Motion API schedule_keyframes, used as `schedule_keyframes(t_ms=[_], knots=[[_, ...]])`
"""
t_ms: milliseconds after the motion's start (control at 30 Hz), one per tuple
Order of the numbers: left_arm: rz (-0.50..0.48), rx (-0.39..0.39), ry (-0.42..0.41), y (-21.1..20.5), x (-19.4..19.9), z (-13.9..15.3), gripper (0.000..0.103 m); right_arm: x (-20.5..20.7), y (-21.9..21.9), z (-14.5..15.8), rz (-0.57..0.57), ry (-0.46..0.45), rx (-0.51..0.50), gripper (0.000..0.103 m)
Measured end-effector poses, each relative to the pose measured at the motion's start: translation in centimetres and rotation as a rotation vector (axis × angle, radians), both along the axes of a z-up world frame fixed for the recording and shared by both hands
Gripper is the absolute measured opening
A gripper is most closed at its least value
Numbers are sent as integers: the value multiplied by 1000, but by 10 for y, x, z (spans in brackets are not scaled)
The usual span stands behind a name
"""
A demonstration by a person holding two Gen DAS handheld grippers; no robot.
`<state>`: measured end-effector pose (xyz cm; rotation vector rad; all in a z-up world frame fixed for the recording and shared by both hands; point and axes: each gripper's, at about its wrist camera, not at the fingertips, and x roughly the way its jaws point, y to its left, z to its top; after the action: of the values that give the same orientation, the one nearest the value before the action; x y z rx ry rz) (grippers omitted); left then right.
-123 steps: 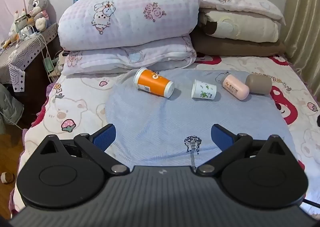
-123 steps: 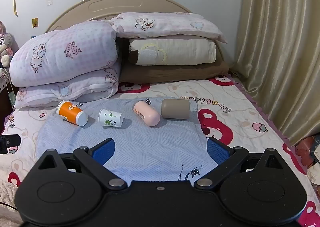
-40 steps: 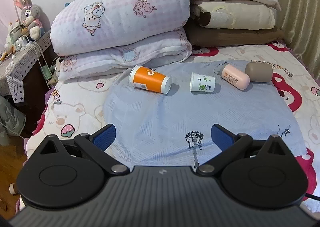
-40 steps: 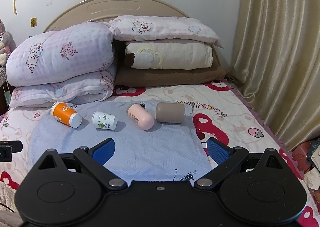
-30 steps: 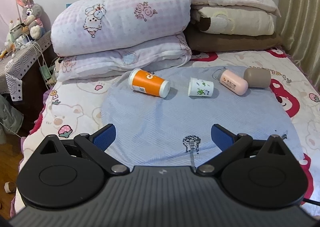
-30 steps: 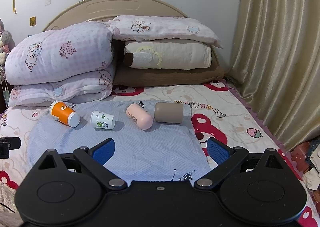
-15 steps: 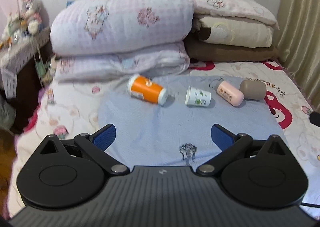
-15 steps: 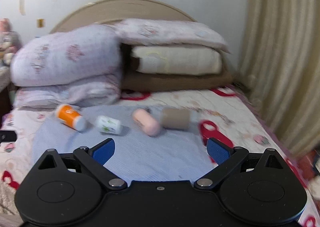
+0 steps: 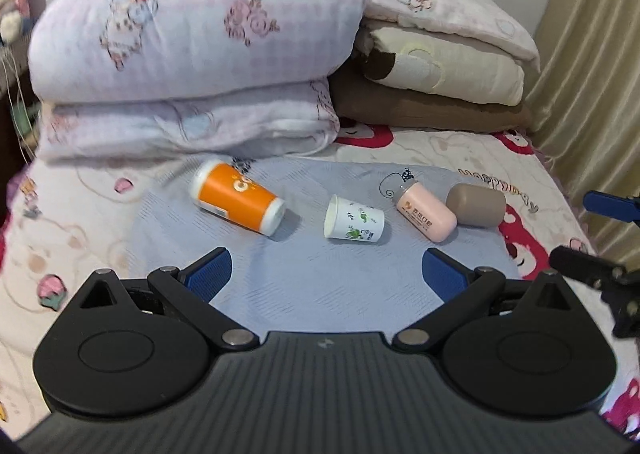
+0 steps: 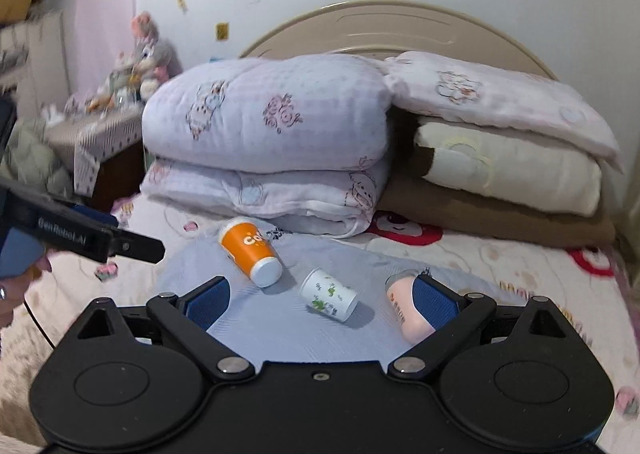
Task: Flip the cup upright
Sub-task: 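Move the right tool toward the white leaf-print cup while the left tool follows, then close the right gripper on the white leaf-print cup's side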
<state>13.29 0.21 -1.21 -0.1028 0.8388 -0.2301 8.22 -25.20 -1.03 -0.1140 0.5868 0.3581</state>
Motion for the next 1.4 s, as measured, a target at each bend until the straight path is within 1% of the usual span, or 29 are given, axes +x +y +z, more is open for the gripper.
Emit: schedule_keyframes(t_ms=[100, 167, 233, 267, 300, 400, 467, 533, 600, 667, 767, 867, 933, 1000, 1167, 1200, 1300, 1367, 1400], knots=[[-1, 8, 49, -8, 21, -15, 101, 16, 11, -3, 73, 1, -55, 99], [-10, -17, 90, -10, 33, -27, 101, 26, 19, -11, 121, 15, -107, 99], [2, -47, 134, -11, 47, -42, 101, 36, 30, -21, 176, 15, -207, 99], [9, -58, 150, -12, 54, -49, 100, 43, 36, -27, 202, 29, -264, 99], [13, -71, 160, -12, 60, -56, 100, 48, 41, -33, 228, 42, -299, 99], [9, -160, 194, -12, 75, -78, 99, 67, 51, -47, 322, 145, -295, 95], [7, -220, 232, -9, 84, -96, 99, 73, 58, -57, 367, 170, -317, 95], [6, -242, 256, -9, 91, -111, 99, 77, 66, -70, 401, 180, -375, 95], [9, -263, 274, -9, 96, -124, 99, 84, 70, -83, 408, 203, -392, 95], [24, -285, 296, -10, 102, -136, 99, 95, 71, -95, 400, 232, -388, 95], [43, -306, 298, -11, 104, -150, 99, 111, 67, -115, 392, 257, -408, 94], [64, -315, 293, -15, 108, -166, 99, 129, 68, -134, 414, 280, -432, 91], [69, -321, 311, -17, 113, -177, 99, 137, 68, -144, 446, 293, -448, 90], [90, -338, 331, -19, 118, -186, 99, 144, 70, -149, 468, 286, -476, 90], [109, -419, 341, -32, 132, -201, 99, 164, 65, -157, 491, 254, -512, 90], [113, -434, 340, -35, 135, -204, 99, 168, 63, -161, 492, 244, -518, 89], [129, -485, 364, -38, 141, -219, 98, 181, 62, -174, 491, 243, -543, 83], [138, -514, 381, -38, 143, -227, 97, 186, 62, -181, 494, 235, -533, 83], [143, -522, 380, -37, 143, -230, 96, 189, 62, -185, 500, 245, -528, 81]])
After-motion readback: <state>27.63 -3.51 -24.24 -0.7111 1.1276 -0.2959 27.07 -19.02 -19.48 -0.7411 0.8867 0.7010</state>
